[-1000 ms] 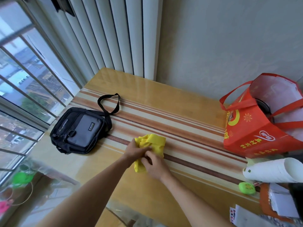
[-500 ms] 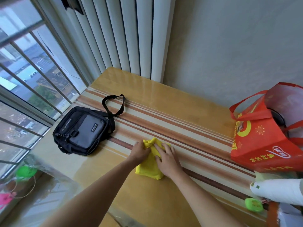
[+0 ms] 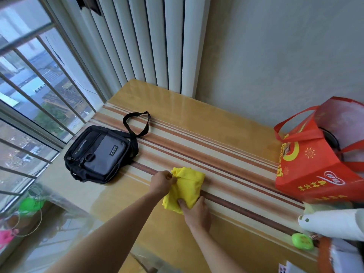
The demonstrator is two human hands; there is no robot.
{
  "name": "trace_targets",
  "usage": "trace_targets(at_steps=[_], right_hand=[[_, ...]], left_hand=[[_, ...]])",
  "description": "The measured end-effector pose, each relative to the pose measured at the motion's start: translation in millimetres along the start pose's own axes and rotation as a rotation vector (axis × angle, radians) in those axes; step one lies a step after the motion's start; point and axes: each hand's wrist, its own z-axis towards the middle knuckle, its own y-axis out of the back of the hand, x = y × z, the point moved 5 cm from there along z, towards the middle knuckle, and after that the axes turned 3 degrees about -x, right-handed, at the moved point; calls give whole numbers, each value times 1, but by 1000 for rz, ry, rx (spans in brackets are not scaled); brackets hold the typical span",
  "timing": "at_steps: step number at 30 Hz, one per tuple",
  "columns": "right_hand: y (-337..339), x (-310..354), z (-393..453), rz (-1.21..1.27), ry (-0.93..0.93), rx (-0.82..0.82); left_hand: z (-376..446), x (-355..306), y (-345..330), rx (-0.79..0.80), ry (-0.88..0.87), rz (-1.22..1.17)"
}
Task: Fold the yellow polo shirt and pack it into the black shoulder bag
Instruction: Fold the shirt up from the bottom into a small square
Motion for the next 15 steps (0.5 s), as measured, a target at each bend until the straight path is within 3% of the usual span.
trace_targets(at_steps=[2,4,7,10,15], right_hand=[[0,5,3,-56,-2,-27],[5,17,2,-129,66,-171],[8,45,-11,-282,416,-326],[-10,54,-9,-394,655,-224],[-39,42,12,-493,631,-170]], left_hand=[[2,-1,-1,-22,35,-5],[3,-1,-4,-21,79,-21],[-2,-4,-7,-8,70,4],[-13,-2,-1,25,-25,-23],[-20,31,32,-94,-183,-25]])
